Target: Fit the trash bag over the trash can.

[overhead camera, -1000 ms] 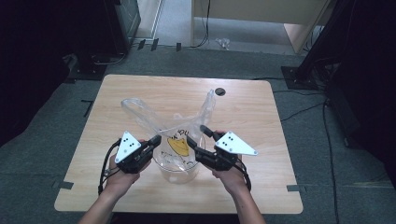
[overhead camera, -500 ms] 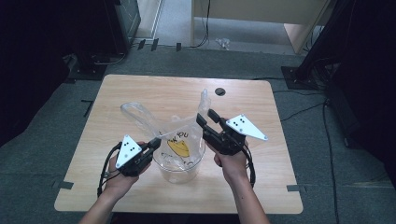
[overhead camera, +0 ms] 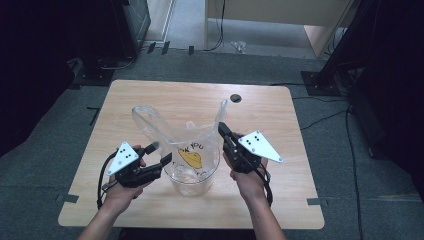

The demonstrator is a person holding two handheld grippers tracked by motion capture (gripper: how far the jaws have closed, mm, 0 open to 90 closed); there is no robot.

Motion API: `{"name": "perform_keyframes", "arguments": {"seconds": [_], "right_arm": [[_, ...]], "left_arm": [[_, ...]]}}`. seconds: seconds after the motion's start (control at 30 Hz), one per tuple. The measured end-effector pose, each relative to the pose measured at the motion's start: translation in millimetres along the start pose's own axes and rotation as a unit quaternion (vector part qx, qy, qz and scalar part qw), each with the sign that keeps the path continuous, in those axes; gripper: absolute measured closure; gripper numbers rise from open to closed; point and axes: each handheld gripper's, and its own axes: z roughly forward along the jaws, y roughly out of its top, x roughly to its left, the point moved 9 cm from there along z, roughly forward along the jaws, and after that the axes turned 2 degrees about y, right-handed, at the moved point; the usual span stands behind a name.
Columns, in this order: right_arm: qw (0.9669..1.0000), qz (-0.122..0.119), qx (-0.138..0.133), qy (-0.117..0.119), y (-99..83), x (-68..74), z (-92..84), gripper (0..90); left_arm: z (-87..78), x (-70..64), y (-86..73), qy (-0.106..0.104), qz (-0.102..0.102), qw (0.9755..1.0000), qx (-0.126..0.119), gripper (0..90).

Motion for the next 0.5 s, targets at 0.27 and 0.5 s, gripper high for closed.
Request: {"name": "perform_keyframes", "arguments": {"seconds": [0.27, 0.5], "right_arm": [[0.9998, -0.017, 0.007, 0.008, -5.6, 6.3, -1.4, 90.0], [0.9991, -0.038, 0.007, 0.018, -7.7, 12.9, -1.5, 90.0]], "left_arm": [[-11.2, 21.6, 29.1, 0.045, -0.018, 0.9985, -0.027, 27.7], [-15.0, 38.0, 63.4, 0.085, -0.035, 0.9934, -0.069, 32.8]]}}
